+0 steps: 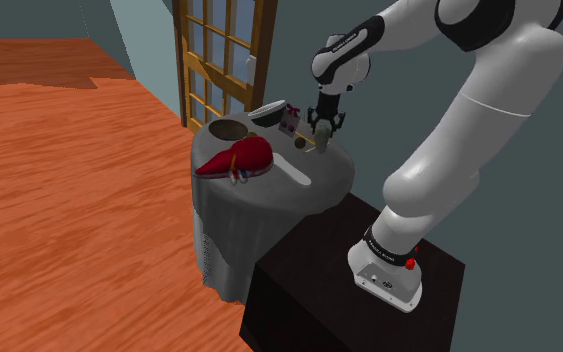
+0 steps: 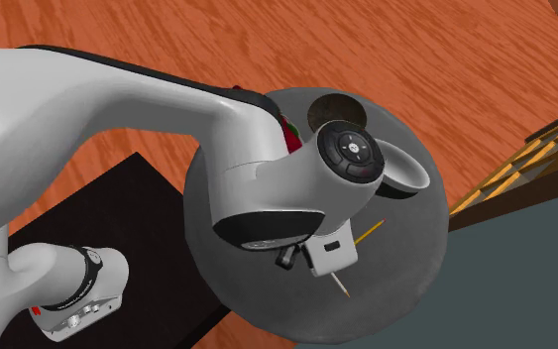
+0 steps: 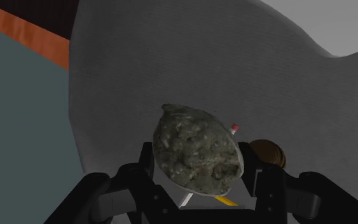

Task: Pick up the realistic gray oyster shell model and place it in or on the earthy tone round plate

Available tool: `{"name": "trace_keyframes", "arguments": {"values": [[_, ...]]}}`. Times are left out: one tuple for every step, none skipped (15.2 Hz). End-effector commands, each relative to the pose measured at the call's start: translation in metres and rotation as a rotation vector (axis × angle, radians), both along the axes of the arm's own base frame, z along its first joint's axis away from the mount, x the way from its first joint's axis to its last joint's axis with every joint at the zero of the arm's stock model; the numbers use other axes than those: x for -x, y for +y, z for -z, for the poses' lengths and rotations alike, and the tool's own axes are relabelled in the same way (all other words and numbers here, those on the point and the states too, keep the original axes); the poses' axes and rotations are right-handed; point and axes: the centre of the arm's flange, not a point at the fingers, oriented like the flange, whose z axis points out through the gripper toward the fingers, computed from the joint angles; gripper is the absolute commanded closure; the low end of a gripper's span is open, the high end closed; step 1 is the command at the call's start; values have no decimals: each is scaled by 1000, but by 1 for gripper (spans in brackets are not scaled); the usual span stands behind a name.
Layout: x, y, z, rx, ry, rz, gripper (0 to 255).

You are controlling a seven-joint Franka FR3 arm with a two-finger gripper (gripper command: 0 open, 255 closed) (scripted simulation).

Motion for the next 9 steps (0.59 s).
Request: {"name": "trace_keyframes", "arguments": {"values": [[-22, 12, -2, 0, 0, 0, 255], [-33, 19, -2, 0, 0, 0, 255], [-44, 25, -2, 0, 0, 0, 255], [-56, 32, -2, 0, 0, 0, 255], [-67, 38, -2, 0, 0, 0, 255], [-79, 45, -2, 0, 0, 0, 255], [-90, 52, -2, 0, 0, 0, 255], [-102, 58, -2, 0, 0, 0, 255], [-113, 65, -2, 0, 0, 0, 255]]}}
